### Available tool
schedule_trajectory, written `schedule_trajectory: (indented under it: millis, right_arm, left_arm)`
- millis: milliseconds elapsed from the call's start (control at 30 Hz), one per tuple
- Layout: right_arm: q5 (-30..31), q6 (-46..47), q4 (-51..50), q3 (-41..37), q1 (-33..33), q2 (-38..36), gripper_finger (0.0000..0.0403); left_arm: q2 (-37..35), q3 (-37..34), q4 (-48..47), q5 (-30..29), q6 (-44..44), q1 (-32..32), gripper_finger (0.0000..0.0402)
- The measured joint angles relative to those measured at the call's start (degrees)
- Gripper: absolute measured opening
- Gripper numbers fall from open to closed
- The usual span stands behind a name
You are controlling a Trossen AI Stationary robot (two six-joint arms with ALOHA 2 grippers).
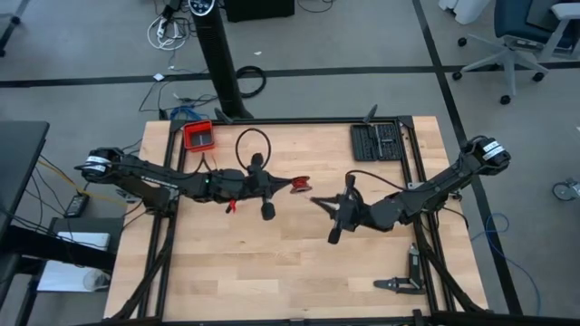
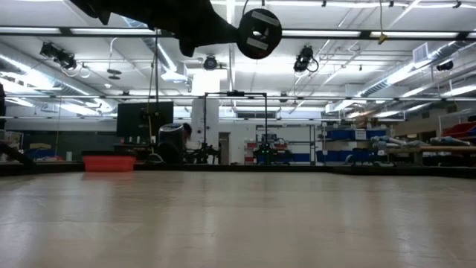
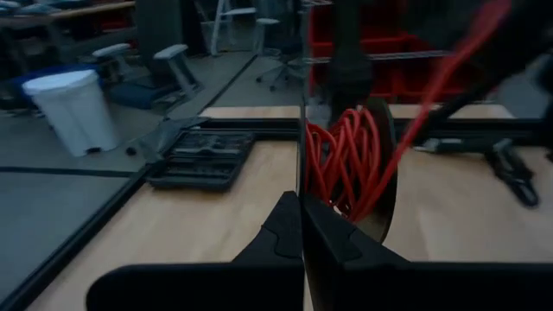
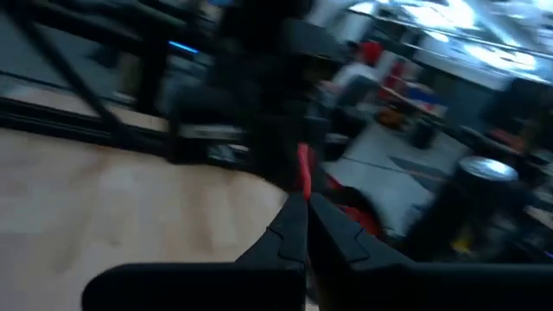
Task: Coil cords
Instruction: Uncoil the red wire from the spool
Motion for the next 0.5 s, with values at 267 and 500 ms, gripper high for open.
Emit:
schedule_trajectory:
  millis: [267,500]
  right_arm:
    - [-12.60,5.59,-2.66,0.00,-1.06,3.17,0.0000]
    - [-12.56,12.37,-8.72,-0.02,-5.04,9.20,0.0000]
  left_arm:
    - [0.23,0.02,4.18,-6.41,-2.42,-0.17,0.0000]
    - [0.31,0.02,8.79,-2.00,-4.47,-0.97,0.0000]
